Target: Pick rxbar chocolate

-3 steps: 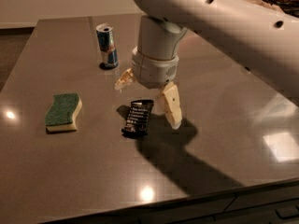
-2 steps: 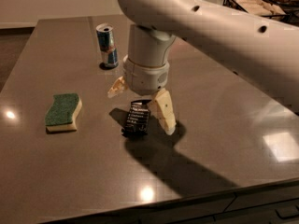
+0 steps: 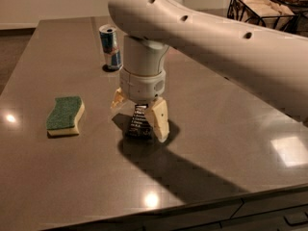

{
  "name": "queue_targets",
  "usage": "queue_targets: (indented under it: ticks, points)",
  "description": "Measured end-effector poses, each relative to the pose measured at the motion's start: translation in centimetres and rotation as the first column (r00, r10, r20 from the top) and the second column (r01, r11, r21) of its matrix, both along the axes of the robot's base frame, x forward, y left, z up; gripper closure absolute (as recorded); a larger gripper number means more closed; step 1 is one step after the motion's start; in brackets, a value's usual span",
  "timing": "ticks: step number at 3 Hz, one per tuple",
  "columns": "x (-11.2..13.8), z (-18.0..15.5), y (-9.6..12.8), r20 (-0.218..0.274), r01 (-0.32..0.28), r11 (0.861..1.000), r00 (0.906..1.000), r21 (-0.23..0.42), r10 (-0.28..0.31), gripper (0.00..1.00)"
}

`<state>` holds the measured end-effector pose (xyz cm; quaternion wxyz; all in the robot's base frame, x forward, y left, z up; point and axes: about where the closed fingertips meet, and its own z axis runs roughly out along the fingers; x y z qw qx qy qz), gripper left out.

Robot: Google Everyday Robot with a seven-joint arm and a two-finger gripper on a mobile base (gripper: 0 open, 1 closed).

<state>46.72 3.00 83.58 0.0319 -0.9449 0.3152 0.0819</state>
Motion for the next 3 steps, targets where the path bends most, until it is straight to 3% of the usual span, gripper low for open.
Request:
queue_targets:
  ticks: [3]
  points:
    - [0.51,-0.22,-0.05,0.007,-0.001,1.000,1.0000,-0.031,0.001,0.87]
